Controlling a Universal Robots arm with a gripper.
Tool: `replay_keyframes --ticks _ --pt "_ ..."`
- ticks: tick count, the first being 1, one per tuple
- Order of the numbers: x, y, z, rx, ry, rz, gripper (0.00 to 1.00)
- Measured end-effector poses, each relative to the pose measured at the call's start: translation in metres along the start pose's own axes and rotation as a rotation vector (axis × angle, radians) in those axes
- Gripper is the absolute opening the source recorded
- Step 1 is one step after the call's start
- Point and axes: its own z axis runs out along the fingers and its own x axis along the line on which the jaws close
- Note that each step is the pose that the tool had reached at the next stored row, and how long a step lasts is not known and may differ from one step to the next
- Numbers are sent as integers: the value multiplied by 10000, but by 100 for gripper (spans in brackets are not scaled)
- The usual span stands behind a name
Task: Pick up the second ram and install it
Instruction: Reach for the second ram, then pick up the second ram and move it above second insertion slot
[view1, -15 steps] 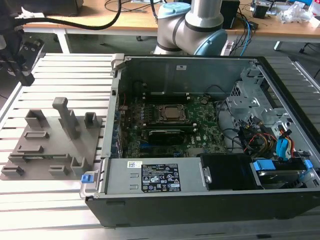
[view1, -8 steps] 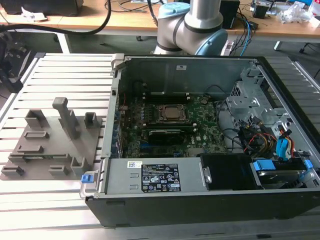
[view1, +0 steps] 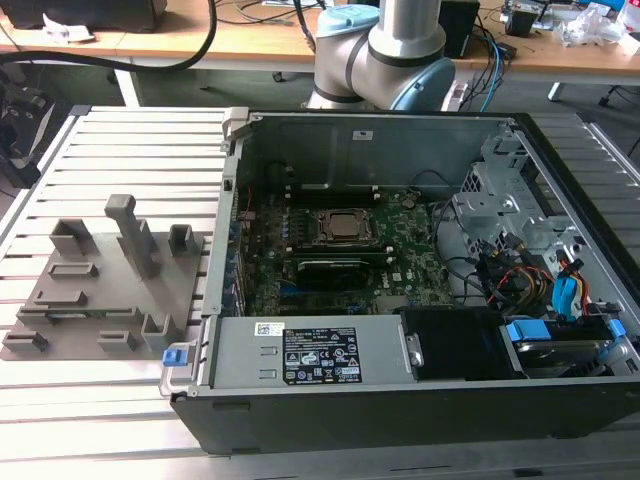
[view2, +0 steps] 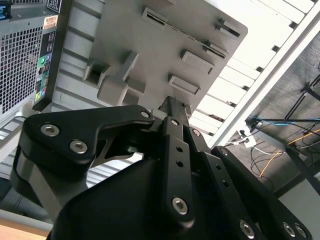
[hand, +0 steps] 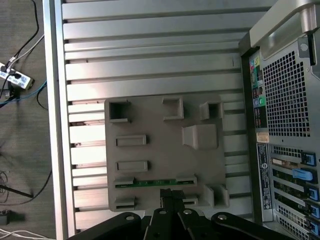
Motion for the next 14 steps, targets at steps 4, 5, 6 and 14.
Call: replay_keyframes --ticks 4,5,6,14 --pt "0 -1 0 0 0 0 11" --pt "0 -1 0 0 0 0 11" --pt "0 -2 0 0 0 0 11" --pt "0 -2 0 -27 51 -1157 11"
